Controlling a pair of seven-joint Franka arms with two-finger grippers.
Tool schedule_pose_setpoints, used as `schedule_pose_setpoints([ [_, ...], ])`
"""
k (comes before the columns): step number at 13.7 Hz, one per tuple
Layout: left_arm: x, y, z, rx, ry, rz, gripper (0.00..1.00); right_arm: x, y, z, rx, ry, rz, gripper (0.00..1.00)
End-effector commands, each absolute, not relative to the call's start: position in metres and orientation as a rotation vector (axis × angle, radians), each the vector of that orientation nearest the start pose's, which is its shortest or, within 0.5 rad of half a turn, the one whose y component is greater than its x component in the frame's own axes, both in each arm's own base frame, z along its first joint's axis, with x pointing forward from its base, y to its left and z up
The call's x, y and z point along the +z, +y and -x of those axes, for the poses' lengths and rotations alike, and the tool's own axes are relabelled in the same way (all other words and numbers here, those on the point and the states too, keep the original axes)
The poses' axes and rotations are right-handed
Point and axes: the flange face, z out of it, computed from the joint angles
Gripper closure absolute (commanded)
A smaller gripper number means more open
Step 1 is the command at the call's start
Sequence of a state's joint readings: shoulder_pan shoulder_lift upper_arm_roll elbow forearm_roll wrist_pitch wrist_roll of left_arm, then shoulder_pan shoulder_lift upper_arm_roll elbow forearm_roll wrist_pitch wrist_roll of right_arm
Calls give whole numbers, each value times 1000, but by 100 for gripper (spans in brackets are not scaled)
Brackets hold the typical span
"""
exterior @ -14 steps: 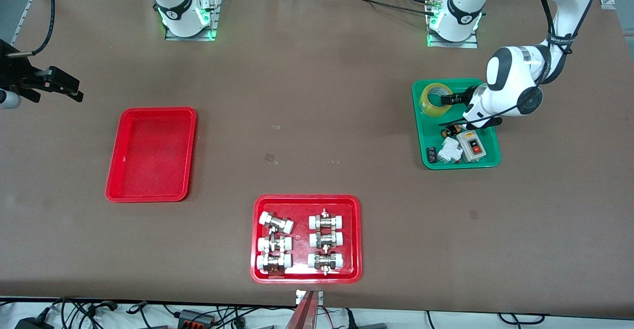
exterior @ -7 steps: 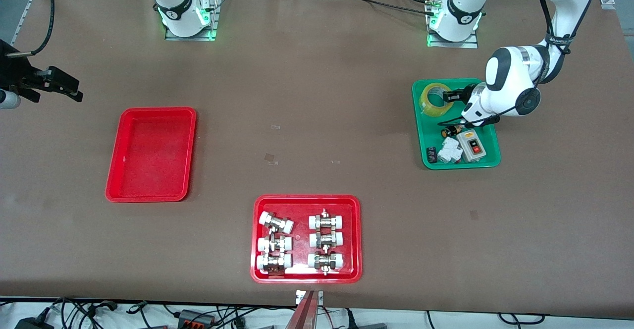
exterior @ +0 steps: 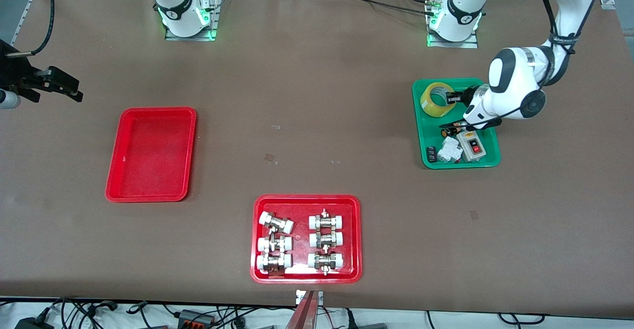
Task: Left arm passes tape to right arm into tray
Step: 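Lift the tape with the left gripper while the right gripper approaches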
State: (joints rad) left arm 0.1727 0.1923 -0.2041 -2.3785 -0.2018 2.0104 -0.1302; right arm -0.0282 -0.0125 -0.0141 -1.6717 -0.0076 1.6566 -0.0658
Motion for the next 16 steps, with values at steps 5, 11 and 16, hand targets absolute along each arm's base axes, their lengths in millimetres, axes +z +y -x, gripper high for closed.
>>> schedule_pose_setpoints([
  [5,361,-91,-525,954,-335,3241,100,600,-24,-553,0,-44,3143,0],
  [11,443,-236,-540,1111,-337,3581,100,600,-24,-553,0,-58,3142,0],
  [16,489,-378,-558,1254,-432,3679,100,596,-15,-555,10,-65,3118,0],
])
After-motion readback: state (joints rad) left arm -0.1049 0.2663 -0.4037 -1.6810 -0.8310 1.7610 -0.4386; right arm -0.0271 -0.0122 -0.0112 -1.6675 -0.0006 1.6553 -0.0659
